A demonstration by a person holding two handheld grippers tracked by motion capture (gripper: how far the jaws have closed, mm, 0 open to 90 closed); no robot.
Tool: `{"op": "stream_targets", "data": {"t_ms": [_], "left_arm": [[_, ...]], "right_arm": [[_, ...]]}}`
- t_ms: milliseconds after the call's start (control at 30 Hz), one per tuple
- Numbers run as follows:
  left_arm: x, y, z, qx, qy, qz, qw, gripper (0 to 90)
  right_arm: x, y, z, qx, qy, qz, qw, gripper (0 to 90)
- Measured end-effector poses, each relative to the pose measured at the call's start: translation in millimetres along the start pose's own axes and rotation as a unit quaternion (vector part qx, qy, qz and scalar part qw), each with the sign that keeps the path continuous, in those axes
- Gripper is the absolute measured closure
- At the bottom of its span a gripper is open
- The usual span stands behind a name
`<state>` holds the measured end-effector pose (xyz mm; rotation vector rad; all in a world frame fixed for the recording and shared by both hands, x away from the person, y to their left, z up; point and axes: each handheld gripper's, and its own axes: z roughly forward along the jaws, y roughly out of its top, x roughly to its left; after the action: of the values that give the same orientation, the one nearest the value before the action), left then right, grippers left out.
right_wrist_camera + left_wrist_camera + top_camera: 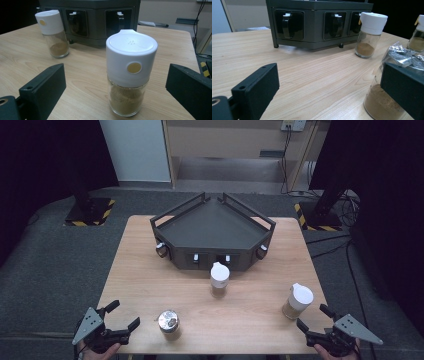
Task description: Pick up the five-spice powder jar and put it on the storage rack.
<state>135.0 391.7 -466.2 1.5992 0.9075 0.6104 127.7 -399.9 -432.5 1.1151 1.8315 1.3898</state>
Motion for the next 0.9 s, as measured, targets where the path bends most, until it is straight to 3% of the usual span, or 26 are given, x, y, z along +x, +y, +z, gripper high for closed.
{"op": "stream_targets", "data": {"t_ms": [567, 900], "left_arm": [[1.5, -0.4, -1.0, 0.0, -0.005, -0.005, 1.0, 0.7], [5.0, -0.4, -2.2, 0.0, -0.004, -0.026, 0.9997, 0.7]], "right_arm": [[4.0, 1.3, -0.7, 0.004, -0.003, -0.012, 0.9999, 1.9], [3.1, 0.3, -1.6, 0.001, -0.007, -0.007, 0.9999, 1.6]]}}
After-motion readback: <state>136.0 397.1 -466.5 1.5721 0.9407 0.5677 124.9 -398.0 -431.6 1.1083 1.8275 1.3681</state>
